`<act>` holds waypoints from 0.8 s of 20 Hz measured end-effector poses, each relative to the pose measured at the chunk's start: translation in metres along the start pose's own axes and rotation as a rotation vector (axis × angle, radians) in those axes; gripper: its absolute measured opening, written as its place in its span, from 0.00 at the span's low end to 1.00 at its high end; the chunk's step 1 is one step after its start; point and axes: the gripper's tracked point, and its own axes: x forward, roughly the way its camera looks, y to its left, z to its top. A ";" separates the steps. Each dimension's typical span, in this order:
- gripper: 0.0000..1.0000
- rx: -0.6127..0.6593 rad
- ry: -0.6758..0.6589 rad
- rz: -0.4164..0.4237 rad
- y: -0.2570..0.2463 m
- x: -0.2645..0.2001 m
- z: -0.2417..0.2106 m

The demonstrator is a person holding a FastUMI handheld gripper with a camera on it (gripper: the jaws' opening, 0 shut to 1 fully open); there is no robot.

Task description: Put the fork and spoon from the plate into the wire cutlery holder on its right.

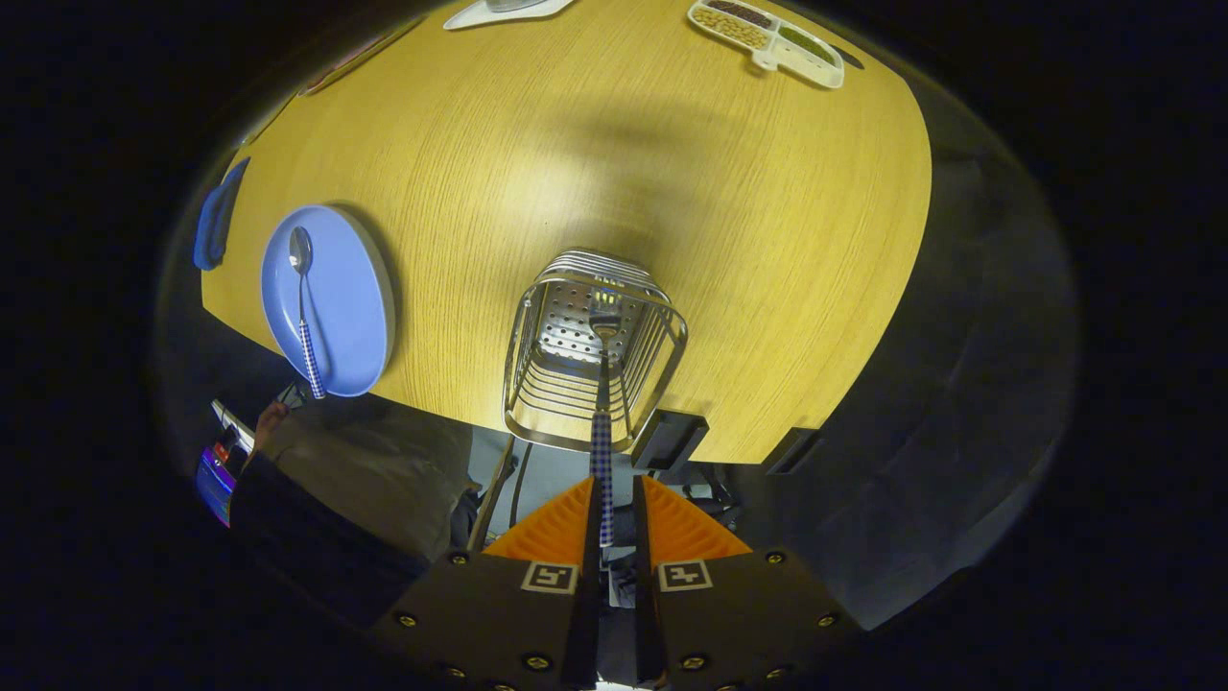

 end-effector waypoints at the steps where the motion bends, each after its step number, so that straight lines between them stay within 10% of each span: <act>1: 0.16 0.009 -0.023 0.001 -0.001 -0.006 -0.001; 16: 0.16 -0.093 -0.278 -0.031 0.113 -0.032 -0.018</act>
